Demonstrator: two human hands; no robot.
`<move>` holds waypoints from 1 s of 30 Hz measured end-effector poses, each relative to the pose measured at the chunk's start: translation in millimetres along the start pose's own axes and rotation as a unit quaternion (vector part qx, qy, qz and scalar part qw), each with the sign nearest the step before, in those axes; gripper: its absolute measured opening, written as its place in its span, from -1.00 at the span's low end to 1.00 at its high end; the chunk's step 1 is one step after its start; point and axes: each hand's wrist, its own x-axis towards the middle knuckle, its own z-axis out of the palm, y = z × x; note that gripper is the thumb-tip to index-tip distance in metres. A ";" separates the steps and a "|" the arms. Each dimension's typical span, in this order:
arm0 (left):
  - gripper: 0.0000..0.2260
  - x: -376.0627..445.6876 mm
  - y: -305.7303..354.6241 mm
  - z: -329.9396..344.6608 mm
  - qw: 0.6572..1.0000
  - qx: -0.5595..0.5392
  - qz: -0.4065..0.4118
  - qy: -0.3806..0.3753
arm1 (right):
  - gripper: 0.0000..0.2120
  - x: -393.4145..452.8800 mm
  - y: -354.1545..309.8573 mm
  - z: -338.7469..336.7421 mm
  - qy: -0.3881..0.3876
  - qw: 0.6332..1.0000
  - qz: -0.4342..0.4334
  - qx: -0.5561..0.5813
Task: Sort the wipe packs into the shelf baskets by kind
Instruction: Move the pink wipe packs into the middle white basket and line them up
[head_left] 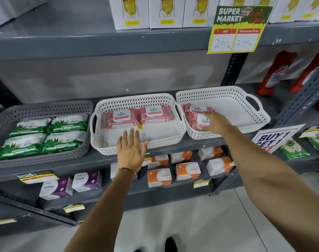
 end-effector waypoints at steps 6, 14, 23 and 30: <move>-0.20 0.3 -2.9 0.8 1.000 0.012 0.004 -0.006 | -0.28 4.5 -9.9 -0.9 -0.019 0.999 0.019 -0.045; -0.21 -0.1 -2.6 -1.5 1.000 0.013 0.011 -0.010 | -0.17 -0.1 -1.1 -3.0 0.085 0.996 0.013 0.013; -0.14 -4.4 -35.8 -8.7 1.000 0.031 -0.001 -0.002 | -0.27 1.0 -53.0 -37.6 0.247 0.959 -0.025 0.138; -0.14 -9.5 -72.3 -21.2 1.000 0.006 -0.022 0.009 | -0.27 5.5 -155.3 -27.0 0.036 0.973 -0.167 0.155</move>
